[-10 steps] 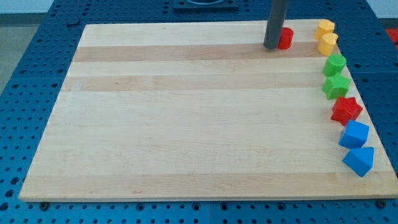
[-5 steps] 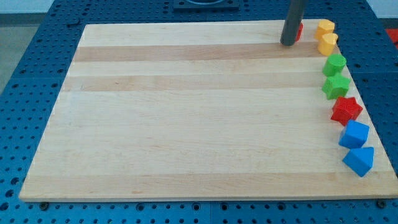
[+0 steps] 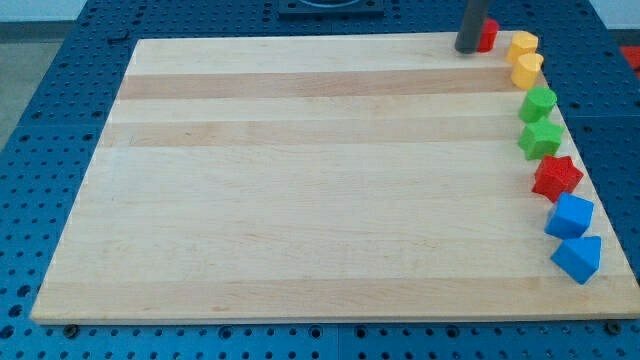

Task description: Slide the red circle to the top right

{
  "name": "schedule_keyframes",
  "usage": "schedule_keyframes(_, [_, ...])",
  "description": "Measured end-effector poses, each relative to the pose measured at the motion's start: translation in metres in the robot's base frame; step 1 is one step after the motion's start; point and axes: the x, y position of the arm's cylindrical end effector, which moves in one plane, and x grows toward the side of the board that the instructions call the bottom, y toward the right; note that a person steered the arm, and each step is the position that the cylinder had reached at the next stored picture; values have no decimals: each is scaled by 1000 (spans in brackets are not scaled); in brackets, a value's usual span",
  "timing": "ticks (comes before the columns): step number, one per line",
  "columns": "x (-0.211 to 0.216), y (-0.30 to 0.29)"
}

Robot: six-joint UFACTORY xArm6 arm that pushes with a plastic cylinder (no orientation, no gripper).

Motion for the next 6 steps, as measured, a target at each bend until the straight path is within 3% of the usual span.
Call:
schedule_keyframes(2, [-30,0])
schedule_keyframes(6, [-32,33])
